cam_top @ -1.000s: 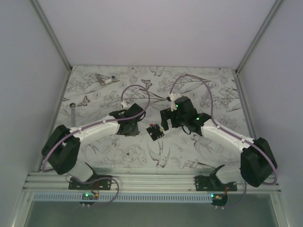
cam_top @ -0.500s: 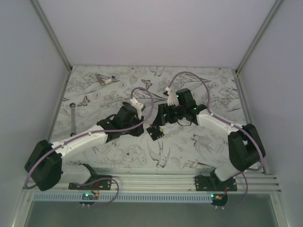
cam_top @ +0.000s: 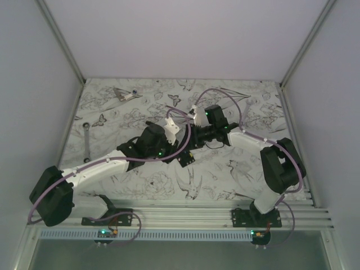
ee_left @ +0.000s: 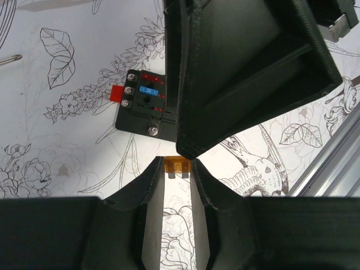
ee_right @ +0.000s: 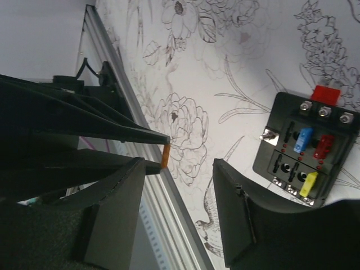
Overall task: Snap on the fuse box
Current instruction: Pick up the fuse from the center of the board.
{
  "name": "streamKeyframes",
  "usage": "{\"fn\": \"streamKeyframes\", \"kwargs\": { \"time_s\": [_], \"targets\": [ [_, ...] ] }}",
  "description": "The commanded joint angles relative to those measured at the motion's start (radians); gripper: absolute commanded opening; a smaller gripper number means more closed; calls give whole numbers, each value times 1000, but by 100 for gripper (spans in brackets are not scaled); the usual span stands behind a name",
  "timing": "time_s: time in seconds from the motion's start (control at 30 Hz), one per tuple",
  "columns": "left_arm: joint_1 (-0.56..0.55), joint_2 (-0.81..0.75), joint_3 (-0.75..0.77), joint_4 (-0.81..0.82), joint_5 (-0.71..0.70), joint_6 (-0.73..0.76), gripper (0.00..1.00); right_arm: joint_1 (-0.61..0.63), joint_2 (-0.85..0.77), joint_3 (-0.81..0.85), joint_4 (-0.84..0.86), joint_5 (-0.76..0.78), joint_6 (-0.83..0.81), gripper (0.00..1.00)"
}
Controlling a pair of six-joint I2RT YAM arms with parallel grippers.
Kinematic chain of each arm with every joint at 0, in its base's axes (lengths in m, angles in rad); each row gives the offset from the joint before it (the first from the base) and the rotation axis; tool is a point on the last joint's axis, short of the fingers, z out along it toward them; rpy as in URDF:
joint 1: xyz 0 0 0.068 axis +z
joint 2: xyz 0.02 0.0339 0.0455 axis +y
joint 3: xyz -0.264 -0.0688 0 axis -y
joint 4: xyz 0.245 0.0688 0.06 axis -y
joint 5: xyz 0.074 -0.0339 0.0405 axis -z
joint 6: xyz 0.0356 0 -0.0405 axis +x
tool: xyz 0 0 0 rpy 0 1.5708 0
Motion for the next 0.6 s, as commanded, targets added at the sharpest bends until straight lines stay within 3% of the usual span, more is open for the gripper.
{"fn": "streamKeyframes", "kwargs": {
  "time_s": [0.0, 0.57],
  "targets": [
    [-9, -6, 24, 41, 37, 56, 10, -6, 2, 16, 52, -85, 36, 55],
    [-16, -8, 41, 68, 44, 79, 10, 14, 37, 3, 47, -141, 6, 42]
  ]
}}
